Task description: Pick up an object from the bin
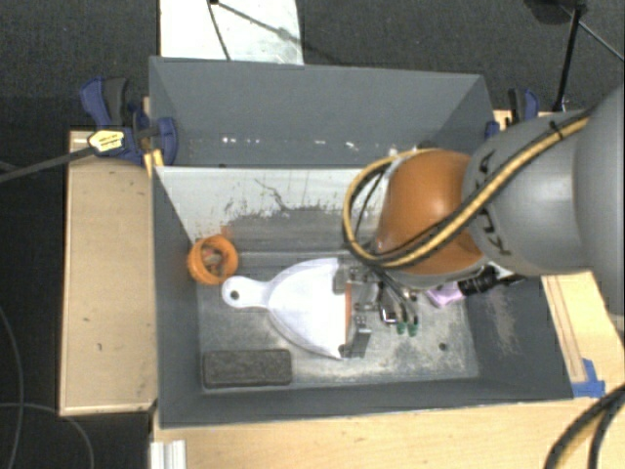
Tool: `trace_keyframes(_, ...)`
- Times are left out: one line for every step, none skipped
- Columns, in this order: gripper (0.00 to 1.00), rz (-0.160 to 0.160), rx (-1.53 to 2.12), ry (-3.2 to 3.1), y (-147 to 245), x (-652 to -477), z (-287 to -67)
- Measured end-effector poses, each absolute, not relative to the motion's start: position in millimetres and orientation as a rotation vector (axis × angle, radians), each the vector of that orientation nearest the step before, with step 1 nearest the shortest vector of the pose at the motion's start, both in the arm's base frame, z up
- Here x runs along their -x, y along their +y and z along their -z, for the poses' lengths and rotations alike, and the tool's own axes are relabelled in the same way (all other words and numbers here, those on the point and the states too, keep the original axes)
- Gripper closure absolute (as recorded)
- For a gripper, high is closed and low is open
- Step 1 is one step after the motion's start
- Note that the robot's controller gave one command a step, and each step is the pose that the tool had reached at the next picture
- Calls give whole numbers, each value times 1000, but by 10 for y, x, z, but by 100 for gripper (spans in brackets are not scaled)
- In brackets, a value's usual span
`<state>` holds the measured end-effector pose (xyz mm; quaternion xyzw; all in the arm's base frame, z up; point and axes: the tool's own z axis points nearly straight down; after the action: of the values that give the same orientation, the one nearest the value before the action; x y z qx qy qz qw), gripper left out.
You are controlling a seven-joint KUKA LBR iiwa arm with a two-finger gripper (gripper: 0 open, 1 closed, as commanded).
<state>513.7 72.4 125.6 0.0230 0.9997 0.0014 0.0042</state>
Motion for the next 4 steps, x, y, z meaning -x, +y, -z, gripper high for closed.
trace_keyframes(0, -1, 143, 3136, 723, -4905, -783)
trace_keyframes(100, -1, 154, 3135, 727, -4849, -702)
trace_keyframes(100, -1, 153, 3135, 727, -4849, -702)
trace_keyframes(100, -1, 221, 3133, 732, -4808, -1316)
